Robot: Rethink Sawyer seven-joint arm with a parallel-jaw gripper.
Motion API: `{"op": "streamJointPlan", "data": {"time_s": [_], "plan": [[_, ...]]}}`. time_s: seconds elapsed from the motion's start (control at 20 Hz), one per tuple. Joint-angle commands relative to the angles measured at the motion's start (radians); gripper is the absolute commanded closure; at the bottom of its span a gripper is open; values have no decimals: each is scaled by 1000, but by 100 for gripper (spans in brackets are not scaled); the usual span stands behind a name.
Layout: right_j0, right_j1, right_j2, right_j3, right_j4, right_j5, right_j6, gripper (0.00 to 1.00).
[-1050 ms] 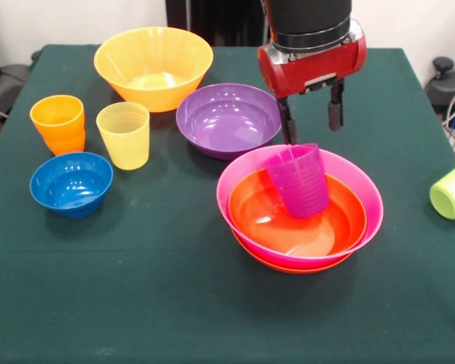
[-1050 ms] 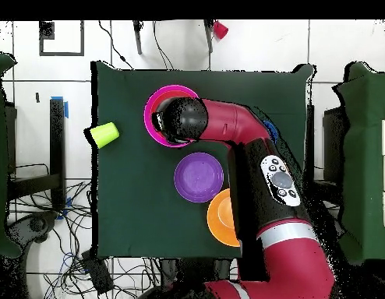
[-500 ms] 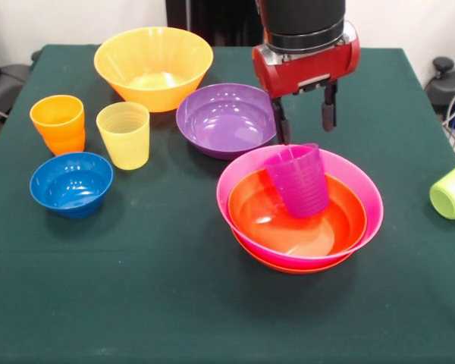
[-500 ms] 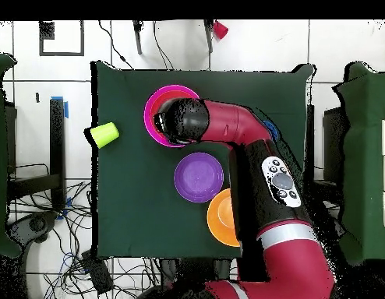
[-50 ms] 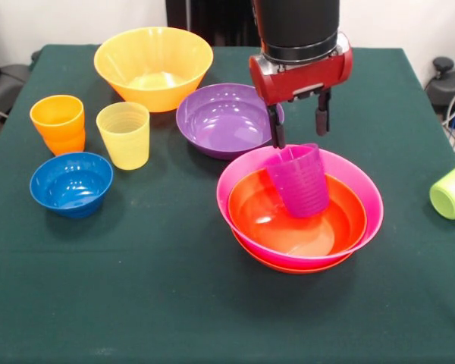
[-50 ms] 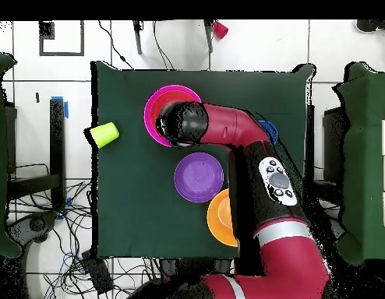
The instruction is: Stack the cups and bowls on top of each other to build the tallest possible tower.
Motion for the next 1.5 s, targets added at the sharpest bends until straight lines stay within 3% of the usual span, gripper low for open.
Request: {"op": "streamJointPlan", "data": {"time_s": [0.05, 1.5], "plan": [[29, 75, -19, -4, -82, -9, 57, 0], [65, 56, -47, 2, -54, -21, 91, 0]]}}
